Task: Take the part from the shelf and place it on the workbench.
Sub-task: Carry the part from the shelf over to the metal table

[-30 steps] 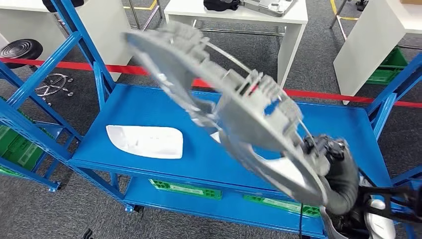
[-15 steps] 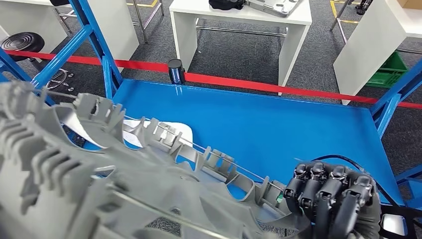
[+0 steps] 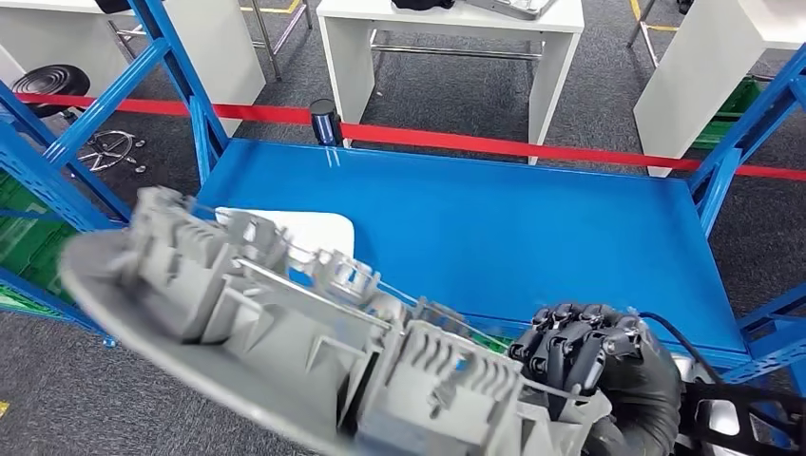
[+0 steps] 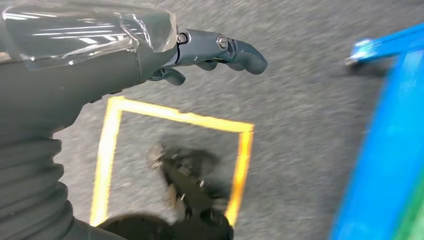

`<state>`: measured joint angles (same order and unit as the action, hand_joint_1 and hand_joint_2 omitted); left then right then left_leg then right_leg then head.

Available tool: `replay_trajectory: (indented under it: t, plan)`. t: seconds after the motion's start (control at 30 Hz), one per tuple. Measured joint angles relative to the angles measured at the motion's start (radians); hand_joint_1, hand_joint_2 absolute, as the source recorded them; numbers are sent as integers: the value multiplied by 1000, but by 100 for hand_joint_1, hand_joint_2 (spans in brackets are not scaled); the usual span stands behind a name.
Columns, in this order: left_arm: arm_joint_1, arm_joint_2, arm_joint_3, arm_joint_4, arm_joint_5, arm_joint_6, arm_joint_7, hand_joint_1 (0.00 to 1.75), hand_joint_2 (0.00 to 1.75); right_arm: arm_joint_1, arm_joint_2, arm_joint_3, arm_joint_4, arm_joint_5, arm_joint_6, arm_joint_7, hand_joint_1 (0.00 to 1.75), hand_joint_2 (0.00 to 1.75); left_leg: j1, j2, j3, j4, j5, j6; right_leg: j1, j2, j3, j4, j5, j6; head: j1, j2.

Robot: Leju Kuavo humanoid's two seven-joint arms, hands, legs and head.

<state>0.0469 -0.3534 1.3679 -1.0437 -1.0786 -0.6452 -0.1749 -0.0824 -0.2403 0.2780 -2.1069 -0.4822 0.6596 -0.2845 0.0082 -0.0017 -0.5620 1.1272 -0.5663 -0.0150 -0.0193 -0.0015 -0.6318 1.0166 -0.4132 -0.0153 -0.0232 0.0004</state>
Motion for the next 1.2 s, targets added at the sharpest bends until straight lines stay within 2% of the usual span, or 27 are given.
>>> replay_trajectory:
  t: [0.07, 0.1, 0.2, 0.23, 0.27, 0.33, 0.37, 0.4, 0.43, 0.47, 0.53, 0.57, 0.6, 0.67, 0.7, 0.73, 0.77, 0.83, 0.87, 0.9, 0.93, 0.97, 1.0, 1.03, 1.1, 1.13, 1.2]
  plan:
    - [9, 1, 0, -12, 26, -11, 57, 0, 175, 22, -7, 0, 5, 3, 4, -3, 166, 175, -8, -1, 77, -118, 24, 16, 1, 0, -6, -2, 14, 10, 1, 0]
    - [15, 2, -1, -18, 47, -11, 88, 0, 175, 32, -8, 1, 6, 5, 6, -3, 166, 175, -13, -1, 88, -139, 28, 23, -1, 0, -6, -4, 21, 16, 1, 0]
    - [71, 2, -45, -60, 221, 35, 246, 0, 175, 63, -10, -2, 5, 27, 1, -6, 166, 175, -16, 5, 81, -156, 60, 42, -3, 1, -8, -12, 34, 33, 1, 0]
    - [107, 1, -86, -87, 319, 67, 320, 0, 175, 73, -10, -5, 3, 37, -4, -10, 166, 175, -14, 9, 77, -165, 75, 49, -1, 2, -14, 0, 16, 32, 2, 0]
    - [148, 0, -138, -119, 414, 96, 389, 0, 175, 83, -11, -9, 3, 46, -9, -16, 166, 175, -12, 13, 69, -173, 90, 54, 1, 2, -25, 32, -19, 26, 4, 0]
    - [226, -1, -253, -189, 541, 129, 486, 0, 175, 100, -12, -21, 0, 58, -18, -29, 166, 175, -14, 17, 44, -174, 113, 61, -1, 2, -56, 150, -114, 15, 6, 0]
    - [253, -1, -300, -218, 563, 130, 510, 0, 175, 108, -13, -28, -1, 62, -21, -33, 166, 175, -15, 16, 29, -174, 124, 62, -2, 2, -66, 213, -145, 16, 6, 0]
    - [269, -2, -335, -241, 567, 126, 521, 0, 175, 114, -14, -35, -3, 67, -23, -34, 166, 175, -17, 15, 14, -172, 136, 62, -3, 2, -65, 255, -157, 22, 6, 0]
    - [277, -3, -358, -256, 560, 121, 522, 0, 175, 117, -14, -41, -5, 72, -24, -31, 166, 175, -18, 14, -2, -170, 148, 61, -3, 2, -49, 264, -150, 32, 6, 0]
    - [280, -4, -373, -267, 550, 117, 519, 0, 175, 117, -13, -46, -8, 76, -24, -26, 166, 175, -18, 13, -18, -165, 159, 59, -3, 2, -14, 236, -130, 43, 6, 0]
    - [281, -6, -387, -276, 530, 117, 505, 0, 175, 116, -10, -50, -16, 81, -25, -12, 166, 175, -19, 13, -48, -148, 173, 51, -3, 1, 97, 95, -108, 52, 6, 0]
    - [281, -7, -391, -278, 521, 119, 497, 0, 175, 115, -8, -51, -20, 81, -26, -6, 166, 175, -20, 13, -59, -139, 179, 46, -1, 2, 141, 30, -113, 48, 5, 0]
    - [279, -7, -393, -279, 514, 122, 488, 0, 175, 114, -6, -52, -23, 81, -26, -1, 166, 175, -21, 13, -66, -132, 184, 40, 1, 2, 167, -13, -124, 41, 4, 0]
    - [274, -8, -394, -280, 504, 125, 470, 0, 175, 111, -4, -52, -27, 79, -26, 8, 166, 175, -20, 13, -73, -128, 199, 29, 5, 2, 164, -31, -127, 23, 3, 0]
    - [273, -8, -394, -279, 499, 126, 460, 0, 175, 106, -3, -52, -27, 77, -26, 11, 166, 175, -17, 11, -79, -125, 198, 22, 4, 0, 156, -32, -119, 15, 4, 0]
    - [271, -9, -394, -279, 491, 125, 449, 0, 175, 103, -2, -52, -28, 76, -26, 15, 166, 175, -14, 9, -85, -114, 179, 15, 2, -1, 146, -32, -108, 6, 3, 0]
    - [269, -9, -394, -277, 483, 125, 437, 0, 175, 99, 0, -51, -28, 75, -27, 18, 166, 175, -11, 8, -95, -86, 141, 8, -1, -3, 133, -33, -96, -1, 3, 0]
    - [261, -9, -394, -271, 464, 121, 416, 0, 175, 97, 4, -51, -30, 75, -30, 26, 166, 175, -4, 6, -118, 24, 31, -6, 0, -4, 107, -32, -71, -7, 0, 0]
    - [255, -9, -394, -266, 452, 118, 405, 0, 175, 97, 6, -51, -30, 76, -32, 30, 166, 175, -1, 5, -128, 88, -6, -11, 0, -4, 93, -31, -58, -7, -1, 0]
    - [249, -9, -394, -260, 437, 114, 394, 0, 175, 97, 7, -51, -30, 78, -35, 35, 166, 175, 1, 5, -129, 137, -20, -14, 1, -4, 80, -31, -46, -6, 0, 0]
    - [242, -9, -393, -253, 420, 109, 383, 0, 175, 98, 9, -51, -30, 79, -36, 40, 166, 175, 3, 5, -116, 155, -10, -14, 2, -4, 66, -30, -34, -4, -1, 0]
    - [236, -9, -393, -246, 404, 106, 373, 0, 175, 98, 9, -52, -31, 80, -37, 44, 166, 175, 3, 5, -84, 134, 16, -12, 3, -4, 51, -29, -22, -2, -1, 0]
    - [230, -9, -392, -239, 390, 105, 365, 0, 175, 98, 10, -54, -32, 81, -38, 46, 166, 175, 2, 4, -34, 78, 42, -7, 4, -4, 39, -29, -11, 1, -1, 0]
    - [224, -8, -391, -234, 377, 105, 358, 0, 175, 99, 10, -56, -34, 81, -38, 47, 166, 175, 1, 2, 24, -3, 51, 1, 4, -3, 30, -29, -1, 4, -1, 0]
    - [212, -7, -385, -225, 349, 106, 346, 0, 175, 98, 11, -58, -37, 81, -38, 47, 166, 175, -6, 0, 113, -135, 41, 16, 4, -4, 22, -32, 18, 14, 1, 0]
    - [206, -7, -379, -221, 331, 107, 340, 0, 175, 98, 11, -59, -39, 82, -38, 46, 166, 175, -11, -1, 127, -164, 31, 23, 2, -5, 21, -34, 26, 21, 0, 0]
    - [196, -7, -362, -212, 291, 109, 329, 0, 175, 100, 11, -62, -39, 90, -39, 45, 166, 175, -15, 1, 120, -178, 50, 37, -2, -6, 19, -40, 42, 33, -2, 0]
